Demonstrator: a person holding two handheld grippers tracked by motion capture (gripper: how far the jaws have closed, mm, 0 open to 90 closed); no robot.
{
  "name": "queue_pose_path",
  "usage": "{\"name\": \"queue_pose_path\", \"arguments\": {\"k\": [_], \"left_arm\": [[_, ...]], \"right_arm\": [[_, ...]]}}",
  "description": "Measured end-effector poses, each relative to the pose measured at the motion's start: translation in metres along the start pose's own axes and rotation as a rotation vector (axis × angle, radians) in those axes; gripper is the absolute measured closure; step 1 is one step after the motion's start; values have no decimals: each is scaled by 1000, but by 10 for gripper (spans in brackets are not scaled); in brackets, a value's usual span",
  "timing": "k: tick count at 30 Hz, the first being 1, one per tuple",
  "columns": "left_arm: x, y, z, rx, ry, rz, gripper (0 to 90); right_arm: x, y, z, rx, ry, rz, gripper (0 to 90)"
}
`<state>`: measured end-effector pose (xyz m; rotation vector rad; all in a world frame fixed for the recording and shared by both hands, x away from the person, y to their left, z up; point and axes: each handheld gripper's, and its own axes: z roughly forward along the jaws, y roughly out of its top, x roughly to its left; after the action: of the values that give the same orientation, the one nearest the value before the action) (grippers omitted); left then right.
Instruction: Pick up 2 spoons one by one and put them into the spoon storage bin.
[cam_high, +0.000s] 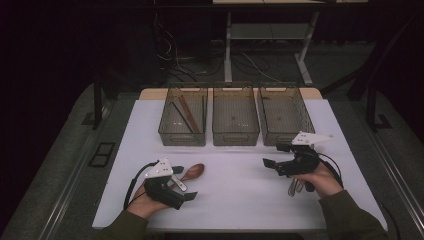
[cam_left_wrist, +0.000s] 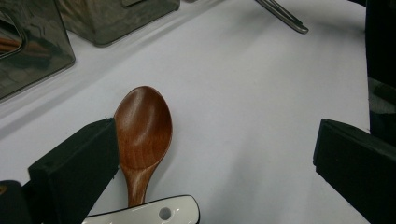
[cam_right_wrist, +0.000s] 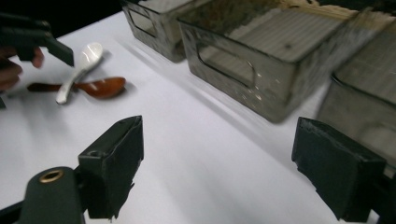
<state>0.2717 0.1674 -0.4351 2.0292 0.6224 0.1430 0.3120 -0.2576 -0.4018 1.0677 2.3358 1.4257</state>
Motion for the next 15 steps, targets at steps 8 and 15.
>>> {"name": "queue_pose_path", "arguments": {"k": [8,15], "left_arm": [[3,0,-1,2,12,1,0],[5,1,-1,-1,13,4,0]], "right_arm": [[2,-34,-16,31,-56,-26,164],[4,-61,-22,84,-105,-33,164]]}}
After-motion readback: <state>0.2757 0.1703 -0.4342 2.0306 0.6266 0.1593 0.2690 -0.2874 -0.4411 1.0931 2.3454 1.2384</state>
